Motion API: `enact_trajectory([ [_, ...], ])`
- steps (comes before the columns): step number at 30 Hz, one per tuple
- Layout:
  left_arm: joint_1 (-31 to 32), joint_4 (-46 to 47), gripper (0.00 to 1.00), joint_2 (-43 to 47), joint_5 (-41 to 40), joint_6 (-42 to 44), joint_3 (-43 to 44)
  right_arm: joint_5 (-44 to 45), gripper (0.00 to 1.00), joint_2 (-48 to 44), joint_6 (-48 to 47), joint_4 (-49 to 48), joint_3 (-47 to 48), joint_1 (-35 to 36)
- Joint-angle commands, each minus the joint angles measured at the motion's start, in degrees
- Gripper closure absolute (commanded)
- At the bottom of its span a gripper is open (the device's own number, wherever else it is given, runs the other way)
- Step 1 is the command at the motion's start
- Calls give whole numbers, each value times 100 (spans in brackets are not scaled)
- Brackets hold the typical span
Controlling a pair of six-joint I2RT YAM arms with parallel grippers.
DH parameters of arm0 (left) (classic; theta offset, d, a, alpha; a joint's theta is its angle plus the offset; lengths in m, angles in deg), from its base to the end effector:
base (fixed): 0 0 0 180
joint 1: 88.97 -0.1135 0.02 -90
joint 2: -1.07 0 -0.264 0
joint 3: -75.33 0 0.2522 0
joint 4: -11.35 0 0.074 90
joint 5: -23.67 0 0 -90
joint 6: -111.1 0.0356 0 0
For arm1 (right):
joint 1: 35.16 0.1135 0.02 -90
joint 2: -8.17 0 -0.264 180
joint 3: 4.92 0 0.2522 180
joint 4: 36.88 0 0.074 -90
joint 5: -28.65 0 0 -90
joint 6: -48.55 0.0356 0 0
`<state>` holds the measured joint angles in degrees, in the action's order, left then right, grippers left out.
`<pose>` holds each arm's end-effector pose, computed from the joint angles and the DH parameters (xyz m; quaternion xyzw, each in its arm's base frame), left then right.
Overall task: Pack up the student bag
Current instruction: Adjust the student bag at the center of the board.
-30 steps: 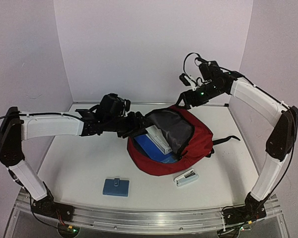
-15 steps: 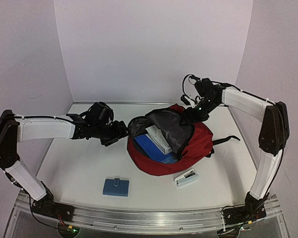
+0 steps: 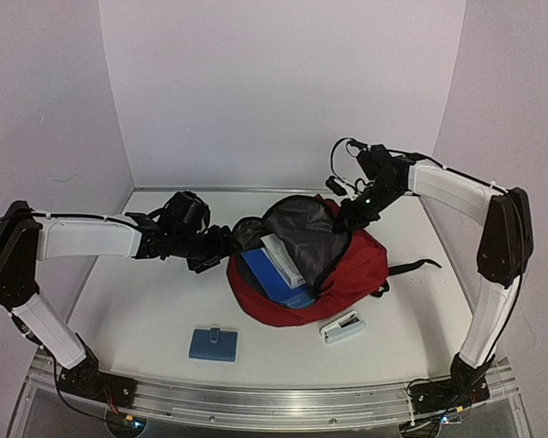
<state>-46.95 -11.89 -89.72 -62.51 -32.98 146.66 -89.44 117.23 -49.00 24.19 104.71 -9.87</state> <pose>0.2524 -0.2306 0.2192 -0.0829 0.9118 -0.3186 0.2453 0.3638 0.1904 0.2738 -0.3245 0.8824 0.2700 0.2078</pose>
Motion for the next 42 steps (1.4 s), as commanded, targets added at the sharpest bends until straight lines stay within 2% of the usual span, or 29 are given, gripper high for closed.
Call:
enact_trajectory([
  [1, -122, 304, 26, -26, 185, -108, -71, -644, 98, -473, -277, 66, 442, 622],
  [3, -134, 301, 26, -40, 188, -120, -58, -491, 94, -471, -367, 64, 527, 866],
  [7, -166, 306, 26, -42, 201, -174, -84, 59, 91, -369, -527, 59, 724, 1375],
  [9, -192, 311, 26, -32, 222, -206, -118, 410, 82, -256, -535, 64, 813, 1494],
  [10, -203, 320, 26, -25, 231, -217, -151, 482, 82, -183, -514, 67, 856, 1517],
  [13, -224, 341, 27, 51, 228, -241, -235, 265, 99, -113, -502, 60, 866, 1542],
  [18, -300, 483, 27, 494, 124, -321, -525, -805, 100, 0, -484, 60, 948, 1815],
  [21, -389, 479, 27, 813, 34, -369, -717, -1074, 98, 251, -483, 59, 1128, 2102],
  [23, -424, 416, 27, 1013, -53, -384, -814, -1158, 89, 453, -489, 60, 1323, 2318],
  [24, -442, 374, 26, 1097, -90, -389, -848, -1206, 78, 542, -467, 77, 1437, 2405],
  [26, -485, 305, 25, 1271, -119, -426, -921, -1353, 50, 642, -442, 137, 1623, 2477],
  [29, -531, 278, 22, 1478, -112, -529, -1117, -723, 33, 428, -599, 183, 1528, 2455],
  [32, -546, 268, 19, 1557, -77, -616, -1285, 161, 25, -39, -837, 142, 995, 2323],
  [37, -545, 552, 18, 1219, 233, -666, -1477, 1027, 21, -651, -847, 77, 157, 1730],
  [42, -545, 956, 17, 831, 518, -655, -1546, 1247, 18, -1075, -889, -61, -601, 1040],
])
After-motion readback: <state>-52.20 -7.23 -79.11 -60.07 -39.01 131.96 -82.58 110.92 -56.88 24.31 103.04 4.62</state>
